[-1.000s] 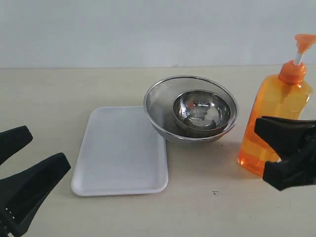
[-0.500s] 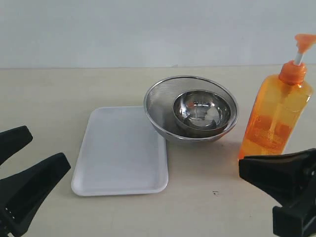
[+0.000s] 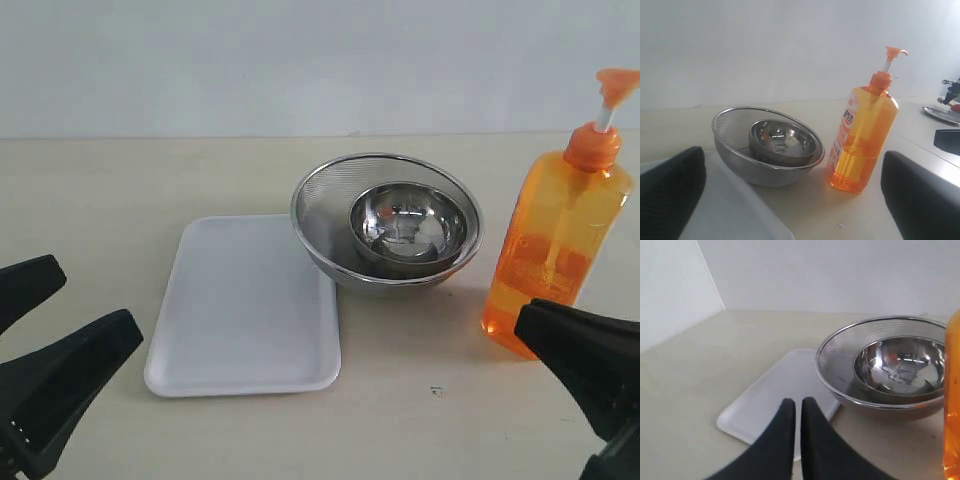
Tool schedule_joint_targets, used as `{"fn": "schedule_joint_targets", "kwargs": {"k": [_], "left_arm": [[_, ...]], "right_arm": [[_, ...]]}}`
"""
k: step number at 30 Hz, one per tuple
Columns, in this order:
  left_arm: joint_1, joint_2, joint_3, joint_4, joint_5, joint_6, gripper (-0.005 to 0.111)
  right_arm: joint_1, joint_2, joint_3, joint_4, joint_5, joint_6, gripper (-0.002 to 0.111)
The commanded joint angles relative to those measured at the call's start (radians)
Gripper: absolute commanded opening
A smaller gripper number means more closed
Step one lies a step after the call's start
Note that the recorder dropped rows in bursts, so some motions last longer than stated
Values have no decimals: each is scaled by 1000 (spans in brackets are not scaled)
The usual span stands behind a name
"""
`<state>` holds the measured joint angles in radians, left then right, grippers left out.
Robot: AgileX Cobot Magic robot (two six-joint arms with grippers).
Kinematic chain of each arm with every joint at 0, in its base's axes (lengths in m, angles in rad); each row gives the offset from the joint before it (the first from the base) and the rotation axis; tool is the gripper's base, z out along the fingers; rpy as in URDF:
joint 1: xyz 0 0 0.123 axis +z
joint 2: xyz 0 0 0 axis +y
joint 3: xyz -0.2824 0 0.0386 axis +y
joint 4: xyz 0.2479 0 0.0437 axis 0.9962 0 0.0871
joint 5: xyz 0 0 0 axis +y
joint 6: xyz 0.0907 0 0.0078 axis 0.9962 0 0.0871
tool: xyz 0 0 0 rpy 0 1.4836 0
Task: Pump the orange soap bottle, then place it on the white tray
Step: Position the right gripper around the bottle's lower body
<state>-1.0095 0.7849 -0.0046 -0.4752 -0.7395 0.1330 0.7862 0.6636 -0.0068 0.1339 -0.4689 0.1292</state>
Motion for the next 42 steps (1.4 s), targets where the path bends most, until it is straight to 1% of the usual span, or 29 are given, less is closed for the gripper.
{"fn": "schedule_joint_targets", "kwargs": {"k": [1,6,11,13,17,20,22,25,27,29,30,31,34,37,42], "left_arm": [[0,-3,5,-8,3,-9,88],[0,-3,5,-8,3,-9,88],[0,-3,5,-8,3,-9,88],[0,-3,5,-8,3,-9,88],[0,-3,5,-8,3,-9,88],[0,-3,5,-8,3,-9,88],[0,-3,5,-8,3,-9,88],[0,-3,5,-8,3,-9,88],[0,-3,5,-8,3,-9,88],[0,-3,5,-8,3,-9,88],[0,-3,5,-8,3,-9,88],[0,-3,5,-8,3,-9,88],[0,-3,5,-8,3,-9,88],[0,-3,5,-8,3,-9,88],[0,-3,5,-8,3,-9,88]], "right_arm": [[3,-3,7,-39,-23,-18,0],[3,-3,7,-54,-31,46,0],[3,-3,7,-54,-91,44,0],[3,-3,7,-27,-119,17,0],[3,-3,7,108,-171,-86,0],[3,-3,7,127,-213,-168,1],[3,-3,5,129,-222,-168,9],[3,-3,-39,145,-170,-198,31],[3,-3,-54,234,-139,-282,53],[3,-3,-54,338,-139,-349,71],[3,-3,-54,407,-141,-393,79],[3,-3,-54,468,-146,-426,83],[3,-3,-54,551,-155,-499,85],[3,6,-54,581,-155,-501,85],[3,96,-65,625,-176,-506,85]]}}
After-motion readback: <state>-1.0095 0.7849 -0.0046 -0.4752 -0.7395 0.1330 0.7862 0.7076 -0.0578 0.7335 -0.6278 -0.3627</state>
